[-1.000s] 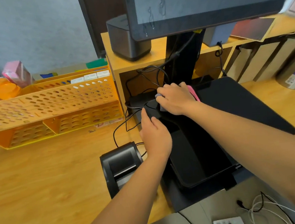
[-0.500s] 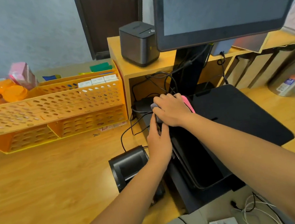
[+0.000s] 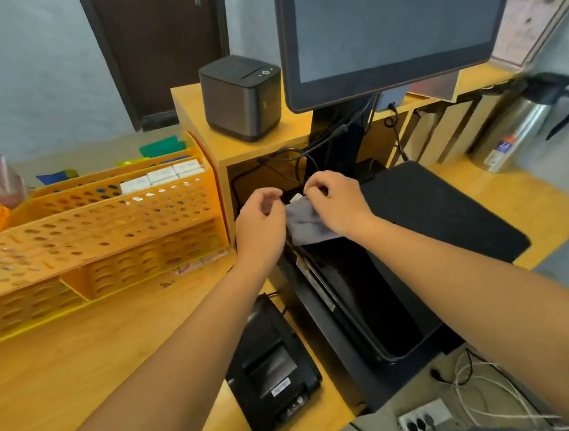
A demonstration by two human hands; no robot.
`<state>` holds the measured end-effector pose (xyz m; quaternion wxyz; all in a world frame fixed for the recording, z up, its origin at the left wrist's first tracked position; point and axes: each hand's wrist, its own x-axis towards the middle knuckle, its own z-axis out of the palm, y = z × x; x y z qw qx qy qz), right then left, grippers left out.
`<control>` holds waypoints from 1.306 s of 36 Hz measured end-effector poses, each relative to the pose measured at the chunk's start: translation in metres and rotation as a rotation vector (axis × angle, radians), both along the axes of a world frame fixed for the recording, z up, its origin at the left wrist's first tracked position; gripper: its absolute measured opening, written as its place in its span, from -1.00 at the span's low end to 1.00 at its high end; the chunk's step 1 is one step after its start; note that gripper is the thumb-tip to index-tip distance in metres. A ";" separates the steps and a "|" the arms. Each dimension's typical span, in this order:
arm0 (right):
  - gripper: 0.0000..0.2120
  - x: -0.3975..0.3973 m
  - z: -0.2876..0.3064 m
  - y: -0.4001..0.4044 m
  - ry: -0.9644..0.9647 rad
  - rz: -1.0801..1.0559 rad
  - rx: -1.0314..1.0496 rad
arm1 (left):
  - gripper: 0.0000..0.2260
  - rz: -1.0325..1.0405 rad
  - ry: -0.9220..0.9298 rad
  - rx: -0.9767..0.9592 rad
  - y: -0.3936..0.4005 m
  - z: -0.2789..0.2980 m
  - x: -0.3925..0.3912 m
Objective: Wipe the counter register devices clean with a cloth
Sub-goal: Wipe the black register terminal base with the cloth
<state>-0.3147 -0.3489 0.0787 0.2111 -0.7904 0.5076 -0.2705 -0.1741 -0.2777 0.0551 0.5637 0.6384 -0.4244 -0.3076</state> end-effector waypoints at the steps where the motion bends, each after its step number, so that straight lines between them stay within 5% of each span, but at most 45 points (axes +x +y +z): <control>1: -0.79 -0.010 0.002 -0.002 0.097 -0.026 -0.105 | -0.83 -0.036 -0.059 -0.003 -0.004 0.003 -0.002; 6: -0.81 -0.076 0.010 -0.022 0.322 -0.193 -0.171 | -0.77 -0.173 -0.408 0.077 -0.022 0.013 -0.012; 13: -0.24 -0.178 0.016 -0.067 0.397 -0.487 0.278 | -0.45 -0.429 -0.898 0.351 -0.057 0.026 -0.037; 15: -0.24 -0.199 0.011 -0.071 0.334 -0.480 0.385 | -0.38 -0.495 -0.933 0.435 -0.067 0.023 -0.042; 20: -0.59 -0.224 -0.008 -0.069 0.068 -0.347 0.538 | -0.49 -0.327 -0.882 0.433 -0.068 0.012 -0.048; 29: -0.19 -0.225 -0.020 -0.081 0.154 -0.333 0.550 | -0.48 0.163 -0.631 0.477 -0.046 0.013 -0.070; 36: -0.19 -0.222 -0.024 -0.062 0.481 -0.328 0.323 | -0.65 0.476 -0.091 0.413 -0.027 0.007 -0.074; 47: -0.23 -0.220 -0.026 -0.059 0.495 -0.336 0.262 | -0.68 0.623 -0.036 0.377 0.020 -0.011 -0.099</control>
